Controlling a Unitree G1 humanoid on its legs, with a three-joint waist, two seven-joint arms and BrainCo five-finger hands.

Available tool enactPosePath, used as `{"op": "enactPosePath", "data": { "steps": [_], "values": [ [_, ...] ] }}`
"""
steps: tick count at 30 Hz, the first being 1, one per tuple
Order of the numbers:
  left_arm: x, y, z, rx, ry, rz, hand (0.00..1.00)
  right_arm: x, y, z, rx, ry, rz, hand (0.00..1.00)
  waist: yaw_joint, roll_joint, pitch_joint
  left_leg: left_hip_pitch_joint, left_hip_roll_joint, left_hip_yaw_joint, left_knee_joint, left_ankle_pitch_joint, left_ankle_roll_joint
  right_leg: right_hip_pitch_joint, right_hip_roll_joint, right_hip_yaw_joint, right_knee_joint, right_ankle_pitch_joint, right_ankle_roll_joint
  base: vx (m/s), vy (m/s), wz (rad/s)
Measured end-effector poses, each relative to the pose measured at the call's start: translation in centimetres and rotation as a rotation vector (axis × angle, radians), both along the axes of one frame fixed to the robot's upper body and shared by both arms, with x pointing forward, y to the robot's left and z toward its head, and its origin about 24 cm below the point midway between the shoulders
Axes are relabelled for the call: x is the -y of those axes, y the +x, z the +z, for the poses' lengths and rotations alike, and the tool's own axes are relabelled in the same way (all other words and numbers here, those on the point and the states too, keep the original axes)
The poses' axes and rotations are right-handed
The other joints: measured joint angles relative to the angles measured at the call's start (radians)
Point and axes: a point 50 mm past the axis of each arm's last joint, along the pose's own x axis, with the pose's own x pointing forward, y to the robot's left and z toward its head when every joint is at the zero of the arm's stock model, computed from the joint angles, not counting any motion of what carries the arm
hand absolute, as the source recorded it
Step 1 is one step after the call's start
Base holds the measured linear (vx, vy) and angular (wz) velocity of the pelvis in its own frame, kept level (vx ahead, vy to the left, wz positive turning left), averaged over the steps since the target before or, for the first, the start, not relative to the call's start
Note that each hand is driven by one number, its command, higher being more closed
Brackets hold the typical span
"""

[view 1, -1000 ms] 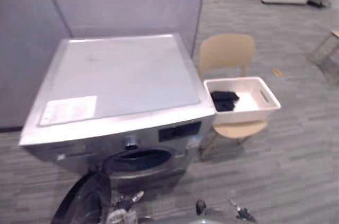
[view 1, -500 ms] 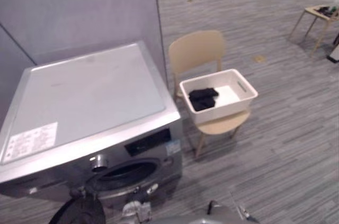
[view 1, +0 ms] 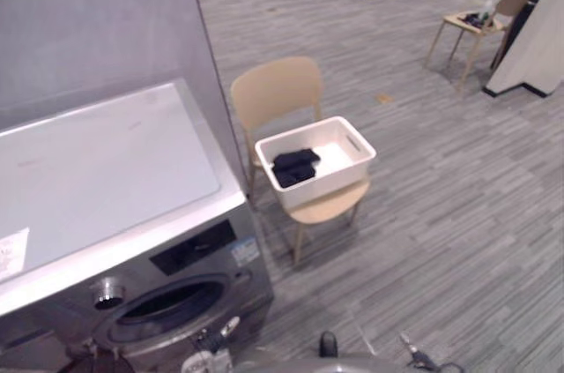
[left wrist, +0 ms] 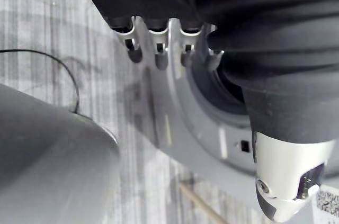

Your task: Pick up the laundry basket with both hands and put the clothes into the washing machine.

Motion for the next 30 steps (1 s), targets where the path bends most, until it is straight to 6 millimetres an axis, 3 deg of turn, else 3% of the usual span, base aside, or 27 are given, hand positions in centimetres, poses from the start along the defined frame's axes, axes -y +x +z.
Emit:
{"op": "enactPosePath", "data": {
  "steps": [1,2,3,5,6,7,8,9,10,11,12,13,14,15,17,19,20,21,22,23,25,27,29,30],
  "values": [
    [0.0,-0.6,-0.1,-0.013,-0.004,0.021,0.0,0.0,0.6,0.2,0.016,-0.013,0.035,0.0,0.008,0.002,-0.01,-0.001,0.007,0.02,-0.019,0.003,-0.003,-0.013,0.003,-0.004,0.023,-0.013,-0.006,0.03,0.067,-0.67],
    [0.0,-0.7,-0.1,-0.01,-0.014,0.067,0.0,-0.2,1.7,0.5,0.045,-0.024,0.075,0.0,0.021,-0.002,-0.003,0.012,0.01,0.048,-0.032,0.008,-0.012,-0.057,0.0,-0.024,0.166,-0.053,-0.023,0.18,0.089,-0.63],
    [-0.4,-0.8,-0.1,0.001,-0.018,0.138,0.0,-1.4,2.5,0.5,0.061,-0.003,0.11,0.0,0.028,-0.021,0.008,0.059,-0.012,0.07,-0.03,-0.002,0.004,-0.031,-0.019,-0.02,0.299,-0.138,-0.01,0.19,0.089,-0.6],
    [-0.3,-0.8,0.0,0.008,-0.025,0.16,0.0,-2.1,3.0,0.5,0.063,-0.004,0.186,0.0,0.054,-0.028,0.007,0.098,-0.024,0.115,-0.016,-0.033,0.02,-0.001,-0.034,0.009,0.332,-0.208,0.007,0.16,0.091,-0.56],
    [-0.1,-1.4,-0.2,-0.009,-0.031,0.164,0.0,-2.6,3.4,0.6,0.076,-0.002,0.252,0.0,0.048,-0.032,-0.021,0.109,-0.03,0.127,-0.021,-0.035,0.026,-0.01,-0.04,0.021,0.369,-0.241,0.014,0.2,0.083,-0.45],
    [0.0,-1.4,-0.2,-0.011,-0.034,0.164,0.0,-3.2,3.6,0.6,0.082,0.006,0.285,0.0,0.048,-0.037,-0.038,0.122,-0.043,0.135,-0.033,-0.038,0.028,-0.039,-0.048,0.026,0.426,-0.27,0.032,0.23,0.056,-0.32],
    [-0.3,-1.2,-0.1,-0.003,-0.024,0.16,0.0,-4.3,3.8,0.6,0.093,0.018,0.323,0.0,0.055,-0.051,-0.048,0.142,-0.067,0.154,-0.057,-0.041,0.031,-0.107,-0.067,0.03,0.583,-0.312,0.081,0.2,0.037,-0.3],
    [-0.6,-0.9,0.0,0.003,-0.017,0.155,0.0,-4.6,4.1,0.7,0.106,0.021,0.338,0.0,0.057,-0.067,-0.041,0.153,-0.079,0.158,-0.061,-0.045,0.038,-0.151,-0.08,0.032,0.688,-0.32,0.106,0.23,-0.024,-0.07],
    [-1.1,-0.2,0.2,0.019,0.002,0.128,0.0,-5.0,4.6,1.0,0.133,0.024,0.348,0.0,0.057,-0.098,-0.025,0.187,-0.104,0.147,-0.051,-0.055,0.047,-0.23,-0.107,0.033,0.899,-0.289,0.17,0.31,-0.087,0.48],
    [-1.4,0.6,0.4,0.031,0.016,0.088,0.0,-4.6,4.4,1.0,0.133,0.013,0.35,0.0,0.046,-0.119,-0.01,0.217,-0.116,0.095,-0.02,-0.073,0.049,-0.268,-0.132,0.012,1.043,-0.211,0.175,0.27,-0.093,0.77],
    [-1.5,0.8,0.4,0.033,0.02,0.074,0.0,-4.3,4.2,1.0,0.128,0.007,0.344,0.0,0.042,-0.124,-0.009,0.228,-0.117,0.06,-0.003,-0.075,0.048,-0.275,-0.138,-0.002,1.091,-0.165,0.173,0.35,-0.204,1.14],
    [-1.3,1.1,0.5,0.033,0.022,0.047,0.0,-3.3,3.4,0.9,0.109,-0.012,0.319,0.0,0.039,-0.107,-0.012,0.248,-0.099,-0.01,0.013,-0.074,0.048,-0.29,-0.141,-0.022,1.167,-0.089,0.187,0.35,-0.249,1.31],
    [-1.2,1.3,0.5,0.025,0.033,0.047,0.0,-2.4,2.4,0.8,0.088,-0.026,0.283,0.0,0.04,-0.111,-0.011,0.263,-0.091,-0.068,0.016,-0.074,0.047,-0.315,-0.169,-0.023,1.202,-0.147,0.157,0.41,-0.302,1.33],
    [-1.2,1.4,0.6,0.028,0.037,0.034,0.0,-2.0,1.8,0.7,0.073,-0.032,0.262,0.0,0.04,-0.112,-0.011,0.264,-0.088,-0.097,0.015,-0.076,0.04,-0.336,-0.193,-0.015,1.197,-0.182,0.136,0.33,-0.258,1.43],
    [-1.2,1.9,0.7,0.044,0.042,0.026,0.0,-1.1,-0.2,0.3,0.015,-0.028,0.18,0.0,0.023,-0.094,-0.007,0.266,-0.056,-0.19,0.016,-0.1,-0.005,-0.384,-0.249,0.073,1.045,-0.226,0.097,0.31,-0.291,1.37],
    [-2.2,1.5,0.8,0.026,0.089,0.042,0.0,-0.9,-0.9,0.2,0.0,-0.024,0.15,0.0,0.008,-0.098,-0.012,0.271,-0.033,-0.245,0.034,-0.12,-0.047,-0.356,-0.258,0.217,0.756,-0.182,0.084,0.32,-0.433,0.97],
    [-3.3,0.9,0.9,0.008,0.125,0.048,0.0,-1.1,-1.8,0.0,-0.022,-0.013,0.141,0.0,0.0,-0.117,-0.024,0.273,-0.025,-0.293,0.058,-0.144,-0.086,-0.305,-0.262,0.293,0.593,-0.106,0.141,0.29,-0.491,0.72],
    [-3.5,-0.2,0.7,-0.024,0.13,0.06,0.0,-0.6,-2.2,0.0,-0.037,-0.015,0.138,0.0,0.0,-0.076,-0.044,0.258,0.018,-0.335,0.078,-0.145,-0.098,-0.265,-0.229,0.297,0.558,-0.162,0.226,0.28,-0.475,0.5],
    [-3.5,-0.9,0.5,-0.046,0.127,0.064,0.0,-0.1,-2.2,0.1,-0.039,-0.027,0.142,0.0,0.001,-0.059,-0.047,0.251,0.043,-0.35,0.082,-0.134,-0.111,-0.265,-0.209,0.286,0.549,-0.168,0.228,0.24,-0.408,0.18],
    [-3.4,-1.6,0.4,-0.064,0.129,0.058,0.0,0.3,-2.3,0.1,-0.044,-0.036,0.147,0.0,-0.004,-0.034,-0.054,0.26,0.071,-0.374,0.076,-0.09,-0.126,-0.265,-0.205,0.24,0.561,-0.186,0.233,0.2,-0.404,0.37],
    [-2.9,-1.5,0.3,-0.05,0.112,0.03,0.0,0.3,-3.5,-0.2,-0.096,-0.019,0.138,0.0,-0.01,-0.046,-0.051,0.278,0.083,-0.395,0.044,0.005,-0.145,-0.247,-0.21,0.177,0.606,-0.205,0.211,0.19,-0.436,0.53],
    [-0.9,-1.9,0.0,-0.043,0.044,0.031,0.0,0.5,-3.5,-0.3,-0.109,-0.013,0.15,0.0,-0.014,-0.046,-0.063,0.265,0.126,-0.397,0.075,0.087,-0.154,-0.212,-0.188,0.108,0.605,-0.247,0.15,0.15,-0.383,0.27],
    [-0.3,-1.7,0.0,-0.023,0.012,0.07,0.0,0.4,-3.7,-0.3,-0.11,-0.008,0.142,0.0,-0.016,-0.047,-0.073,0.221,0.162,-0.392,0.135,0.147,-0.128,-0.188,-0.16,0.067,0.576,-0.252,0.131,0.06,-0.311,0.36],
    [-0.6,-2.0,-0.1,-0.023,0.002,0.1,0.0,0.2,-3.9,-0.4,-0.113,0.004,0.114,0.0,-0.017,-0.058,-0.083,0.17,0.196,-0.366,0.189,0.229,-0.1,-0.157,-0.139,0.033,0.532,-0.239,0.107,0.07,-0.368,0.58]
  ]
}}
